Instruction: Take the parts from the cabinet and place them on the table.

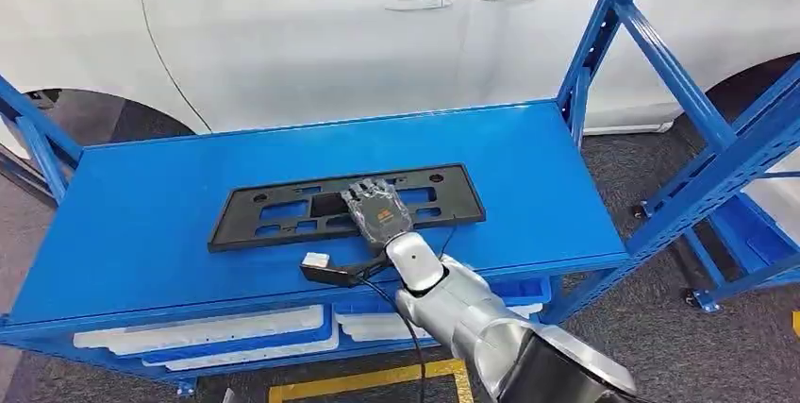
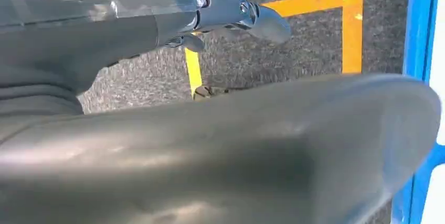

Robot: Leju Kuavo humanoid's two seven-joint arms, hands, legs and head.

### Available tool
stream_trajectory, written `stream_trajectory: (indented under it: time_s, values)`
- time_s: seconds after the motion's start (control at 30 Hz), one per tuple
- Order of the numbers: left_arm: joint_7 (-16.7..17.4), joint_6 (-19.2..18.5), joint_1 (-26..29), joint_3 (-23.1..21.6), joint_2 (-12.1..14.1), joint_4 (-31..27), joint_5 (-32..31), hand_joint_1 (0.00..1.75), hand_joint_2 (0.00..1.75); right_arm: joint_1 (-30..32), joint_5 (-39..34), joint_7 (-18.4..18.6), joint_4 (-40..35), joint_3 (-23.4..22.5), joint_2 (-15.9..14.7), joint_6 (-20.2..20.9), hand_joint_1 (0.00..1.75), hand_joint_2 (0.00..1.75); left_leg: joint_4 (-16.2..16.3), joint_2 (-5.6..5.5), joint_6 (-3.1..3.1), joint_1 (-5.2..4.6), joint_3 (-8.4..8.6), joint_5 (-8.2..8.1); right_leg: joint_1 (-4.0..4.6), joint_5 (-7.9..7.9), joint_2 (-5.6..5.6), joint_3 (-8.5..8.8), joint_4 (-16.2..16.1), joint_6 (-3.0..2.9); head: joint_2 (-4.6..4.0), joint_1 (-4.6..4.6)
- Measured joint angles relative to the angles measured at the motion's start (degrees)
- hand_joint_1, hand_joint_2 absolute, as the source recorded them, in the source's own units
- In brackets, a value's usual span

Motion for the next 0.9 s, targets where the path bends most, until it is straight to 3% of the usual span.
stream_trajectory:
  time_s: [0.03, 0.07, 0.1, 0.2, 0.23, 0.27, 0.3, 0.37, 0.4, 0.43, 0.47, 0.5, 0.53, 0.57, 0.6, 0.7, 0.77, 0.8, 0.9]
  values:
    - [0.0, 0.0, -0.1, 0.0, 0.0, 0.0, 0.0, 0.00, 0.00, 0.0, 0.0, 0.0, 0.0, -0.1, 0.0, 0.0, 1.75, 1.75, -5.5, 0.04, 0.23, 0.00, 2.52, 3.04, 0.00, -0.19, 0.05, 0.28, 0.1, 0.18, 0.00, 0.00]
    - [0.0, -0.1, -0.3, -0.1, 0.0, 0.0, -0.1, 0.00, 0.00, 0.0, 0.0, -0.2, 0.0, -0.3, 0.0, -0.1, 1.75, 1.75, -10.0, 0.15, 0.55, -0.01, 4.38, 4.61, 0.03, -0.40, 0.06, 0.45, 0.1, 0.44, 0.00, 0.02]
    - [-0.2, -0.2, -0.5, -0.2, 0.0, 0.0, -0.1, 0.00, 0.00, -0.1, 0.2, -0.3, 0.0, -0.5, 0.0, -0.2, 1.75, 1.75, -11.0, 0.08, 0.81, -0.49, 5.08, 3.77, 0.45, -0.52, 0.08, 0.35, 0.3, 0.74, 0.00, 0.02]
    - [-0.5, -0.4, -0.6, -0.5, 0.0, 0.0, -0.1, 0.00, 0.00, -0.1, 0.8, -0.6, 0.0, -1.1, -0.1, -0.7, 1.75, 1.75, -11.1, 0.01, 2.02, -0.68, 5.07, 3.55, 0.26, -0.44, 0.01, 0.26, 0.1, 1.64, 0.00, 0.09]
    - [-0.7, -0.4, -0.6, -0.6, -0.1, 0.0, -0.1, 0.00, 0.00, -0.1, 1.1, -0.8, 0.0, -1.3, -0.1, -0.8, 1.75, 1.75, -11.6, 0.05, 2.53, -0.26, 5.34, 3.84, 0.51, -0.65, 0.01, 0.32, 0.2, 2.05, 0.00, 0.07]
    - [-0.8, -0.5, -0.7, -0.8, -0.2, 0.0, -0.1, 0.00, 0.00, -0.2, 1.2, -0.9, 0.0, -1.6, -0.1, -0.9, 1.75, 1.75, -11.8, 0.14, 2.84, -0.16, 5.55, 3.99, 0.24, -1.43, -0.04, 0.07, 1.3, 2.30, 0.00, 0.09]
    - [-0.9, -0.5, -0.8, -0.9, -0.2, 0.0, -0.1, 0.00, 0.00, -0.2, 1.4, -1.1, 0.0, -1.8, -0.1, -1.0, 1.75, 1.75, -11.9, 0.19, 3.20, -0.16, 5.55, 3.97, 0.21, -3.41, -0.14, -1.38, 4.3, 2.45, 0.00, 0.31]
    - [-1.2, -0.5, -0.9, -1.0, -0.2, 0.0, -0.1, 0.00, 0.00, 0.1, 2.1, -1.4, -0.1, -2.4, -0.1, -1.2, 1.75, 1.75, -11.9, 0.19, 3.47, -0.31, 5.54, 3.90, -0.04, -7.70, -0.18, -5.86, 13.6, 2.75, 0.00, 0.28]
    - [-1.6, -0.5, -0.8, -1.0, -0.2, 0.0, -0.1, 0.00, 0.00, 0.3, 2.3, -1.4, -0.1, -2.8, -0.2, -1.4, 1.75, 1.75, -11.8, 0.17, 3.54, -0.37, 5.56, 3.85, -0.09, -8.97, -0.20, -8.22, 18.1, 2.85, 0.00, 0.33]
    - [-1.9, -0.5, -0.7, -1.1, -0.2, 0.0, -0.1, 0.00, 0.00, 0.5, 2.4, -1.5, -0.1, -3.0, -0.2, -1.7, 1.75, 1.75, -11.8, 0.11, 3.56, -0.39, 5.62, 3.81, -0.14, -8.59, -0.23, -9.06, 19.3, 2.88, 0.00, 0.31]
    - [-2.2, -0.5, -0.7, -1.1, -0.2, 0.0, -0.1, 0.00, 0.00, 0.5, 2.5, -1.6, -0.1, -3.2, -0.2, -1.8, 1.75, 1.75, -11.7, 0.02, 3.51, -0.41, 5.74, 3.72, -0.14, -6.99, -0.26, -8.43, 17.5, 2.78, 0.00, 0.31]
    - [-2.8, -0.6, -0.6, -1.2, -0.3, 0.0, -0.1, 0.00, 0.00, 0.5, 2.5, -1.9, -0.3, -3.3, -0.1, -1.9, 1.75, 1.75, -11.7, -0.07, 3.38, -0.41, 5.87, 3.59, -0.13, -4.52, -0.27, -6.60, 13.6, 2.58, 0.00, 0.31]
    - [-3.5, -0.7, -0.7, -1.2, -0.3, 0.0, -0.1, 0.00, 0.00, 0.5, 2.5, -2.0, -0.5, -3.7, -0.1, -2.0, 1.75, 1.75, -11.5, -0.15, 3.28, -0.43, 6.07, 3.36, -0.10, -1.41, -0.27, -3.71, 7.5, 2.23, 0.00, 0.31]
    - [-4.4, -0.8, -0.6, -1.3, -0.5, 0.0, -0.1, 0.00, 1.75, 0.5, 2.5, -2.0, -0.7, -4.1, -0.1, -2.3, 1.75, 1.75, -11.4, -0.21, 3.08, -0.44, 6.13, 3.14, -0.02, 0.65, -0.27, -1.26, 2.3, 1.77, 0.00, 0.33]
    - [-5.3, -0.9, -0.7, -1.3, -0.5, 0.0, -0.1, 0.00, 1.75, 0.4, 2.3, -2.2, -0.9, -4.5, -0.1, -2.8, 1.75, 1.75, -11.1, -0.22, 2.78, -0.84, 5.93, 2.96, 0.26, -0.24, -0.28, -0.62, 1.0, 1.63, 0.00, 0.26]
    - [-6.8, -1.0, -0.5, -1.4, -0.5, 0.0, 0.0, 0.00, 1.75, 0.5, 1.7, -3.8, -1.7, -6.0, -0.1, -4.9, 1.75, 1.75, -11.3, -0.16, 1.89, -0.59, 5.90, 2.96, 0.54, -0.09, -0.12, -0.91, 0.9, 1.15, 0.00, 0.26]
    - [-7.3, -1.1, -0.5, -1.5, -0.4, 0.0, 0.0, 0.00, 1.75, 0.4, 1.3, -4.9, -2.7, -7.5, 0.0, -6.4, 1.75, 1.75, -10.8, -0.08, 1.24, -0.37, 5.84, 2.27, 0.05, 0.32, -0.25, -0.37, 0.0, 0.44, 0.00, 0.28]
    - [-7.4, -1.2, -0.6, -1.6, -0.4, 0.0, 0.1, 0.00, 1.75, 0.3, 0.8, -5.7, -3.3, -8.3, 0.0, -7.2, 1.75, 1.75, -8.6, -0.08, 0.99, -0.46, 4.94, 0.72, -0.08, 0.27, -0.29, -0.24, -0.1, 0.16, 0.00, 0.11]
    - [-7.4, -0.7, -0.4, -1.6, -0.5, 0.0, 0.4, 0.00, 1.75, 0.5, -0.6, -8.0, -5.8, -10.6, 0.0, -8.7, 1.75, 1.75, 4.5, -0.07, 0.23, -0.18, -1.39, -5.16, -0.01, 0.15, -0.31, -0.25, -0.1, -0.12, 0.00, 0.15]
